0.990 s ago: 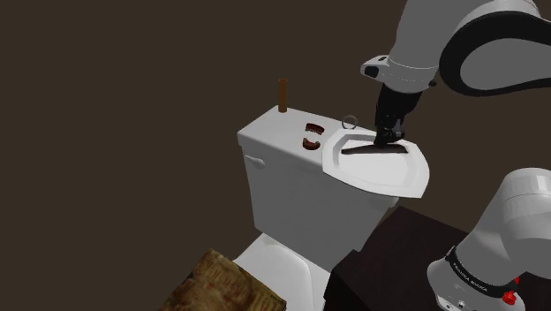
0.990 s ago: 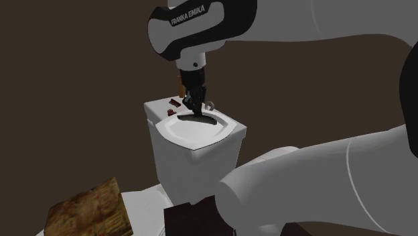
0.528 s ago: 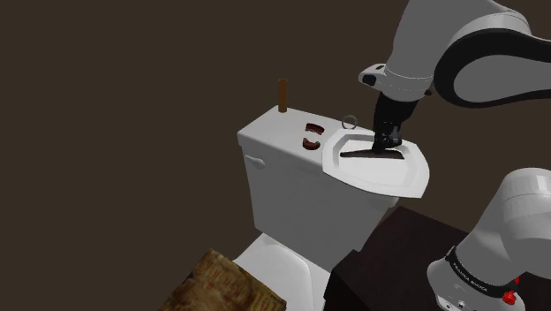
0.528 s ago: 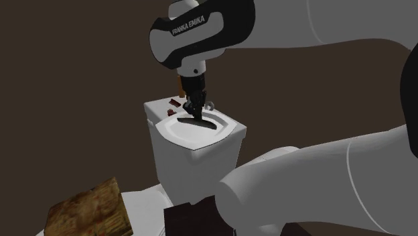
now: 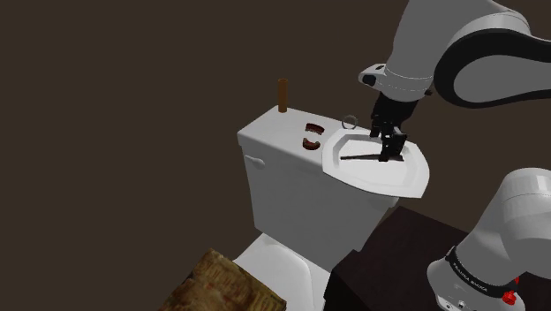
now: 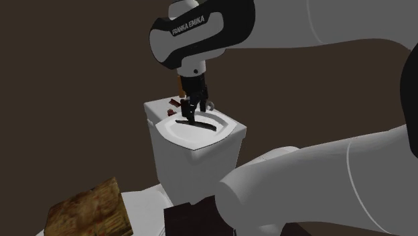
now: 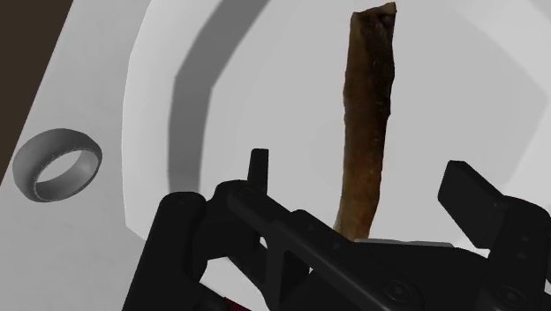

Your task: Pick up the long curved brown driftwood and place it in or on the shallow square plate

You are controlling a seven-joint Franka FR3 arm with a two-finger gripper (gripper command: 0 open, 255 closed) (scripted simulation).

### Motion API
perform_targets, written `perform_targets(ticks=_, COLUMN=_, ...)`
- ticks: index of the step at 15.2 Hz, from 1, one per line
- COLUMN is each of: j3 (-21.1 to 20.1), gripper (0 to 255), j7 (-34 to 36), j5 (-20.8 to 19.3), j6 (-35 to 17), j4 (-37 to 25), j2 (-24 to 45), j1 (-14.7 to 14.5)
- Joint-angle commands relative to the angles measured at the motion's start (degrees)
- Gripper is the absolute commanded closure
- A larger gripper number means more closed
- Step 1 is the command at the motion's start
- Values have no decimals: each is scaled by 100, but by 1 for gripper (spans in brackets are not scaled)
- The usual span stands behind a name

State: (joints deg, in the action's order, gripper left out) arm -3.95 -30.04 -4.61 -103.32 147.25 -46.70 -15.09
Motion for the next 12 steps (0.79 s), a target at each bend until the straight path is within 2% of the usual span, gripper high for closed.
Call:
perform_targets(ticks=1, j3=0, gripper=0, j7=0, j5=0, j6=0, j4=0, j2=0, j1=0)
perform_targets(ticks=5, j3=-50, gripper=0, j7=-7, j5=42, j6=714, j4=-752, j2=41, j1=-16)
perform_targets(ticks=12, j3=-50, gripper=0, j7=-7, j5=42, j6=714, j4=-752, j2=41, j1=-16)
